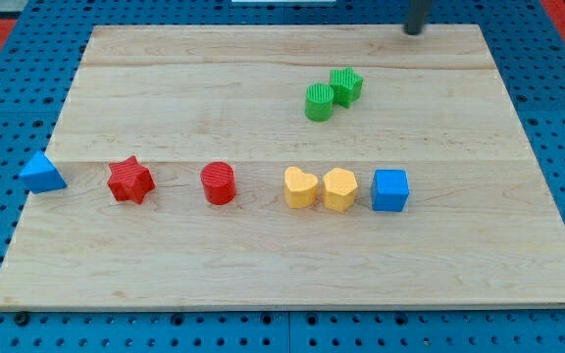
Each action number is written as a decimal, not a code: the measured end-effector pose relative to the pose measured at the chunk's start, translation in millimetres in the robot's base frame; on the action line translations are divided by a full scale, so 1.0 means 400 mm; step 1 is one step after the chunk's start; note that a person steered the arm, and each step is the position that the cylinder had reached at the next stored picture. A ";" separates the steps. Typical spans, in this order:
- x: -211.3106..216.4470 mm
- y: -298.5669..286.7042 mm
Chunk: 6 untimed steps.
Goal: Slide green star a bit right
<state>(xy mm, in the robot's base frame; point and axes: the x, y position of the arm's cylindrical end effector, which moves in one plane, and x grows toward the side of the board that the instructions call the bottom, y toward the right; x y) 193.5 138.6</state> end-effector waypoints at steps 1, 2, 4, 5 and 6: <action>0.004 -0.256; 0.147 -0.308; 0.287 -0.257; 0.307 -0.171; 0.366 -0.011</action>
